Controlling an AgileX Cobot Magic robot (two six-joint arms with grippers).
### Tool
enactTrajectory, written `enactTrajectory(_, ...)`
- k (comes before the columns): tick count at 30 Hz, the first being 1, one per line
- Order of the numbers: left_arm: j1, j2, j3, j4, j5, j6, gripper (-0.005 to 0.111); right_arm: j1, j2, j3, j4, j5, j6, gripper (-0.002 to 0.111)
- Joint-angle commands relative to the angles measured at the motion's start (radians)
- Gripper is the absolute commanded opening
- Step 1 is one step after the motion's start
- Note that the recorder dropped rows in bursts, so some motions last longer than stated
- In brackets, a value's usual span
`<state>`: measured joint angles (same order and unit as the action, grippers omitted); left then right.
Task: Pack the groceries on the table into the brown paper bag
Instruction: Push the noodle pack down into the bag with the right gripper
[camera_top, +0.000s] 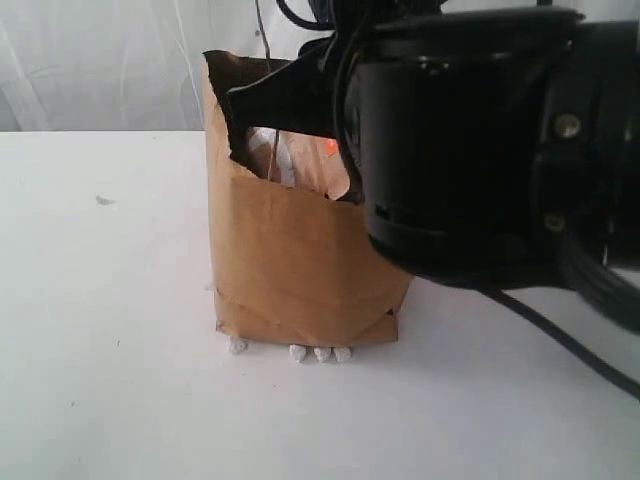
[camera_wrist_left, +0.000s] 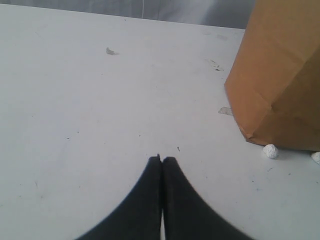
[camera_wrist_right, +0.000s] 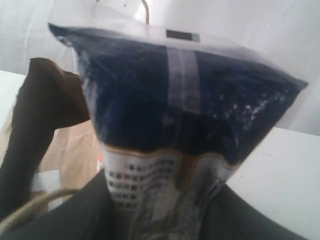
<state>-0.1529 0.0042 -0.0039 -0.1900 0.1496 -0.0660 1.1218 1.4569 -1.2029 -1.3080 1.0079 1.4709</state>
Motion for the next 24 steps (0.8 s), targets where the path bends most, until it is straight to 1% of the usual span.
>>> enactTrajectory(1,0.001,-0.004,0.004,-0.006,-0.001,-0.004,0.000,-0.016,-0.012,0.020,-0.063,-0.020,0.026,0.000)
enactTrajectory(5,0.001,-0.004,0.004,-0.006,-0.001,-0.004,0.000,-0.016,-0.010,0.018,-0.084,-0.028,0.026,0.000)
enactTrajectory(12,0.001,-0.004,0.004,-0.006,-0.001,-0.004,0.000,-0.016,-0.006,0.018,-0.188,-0.167,0.178,0.000)
enactTrajectory(24,0.001,-0.004,0.004,-0.006,-0.001,-0.004,0.000,-0.040,0.052,0.018,-0.122,-0.146,0.190,0.000)
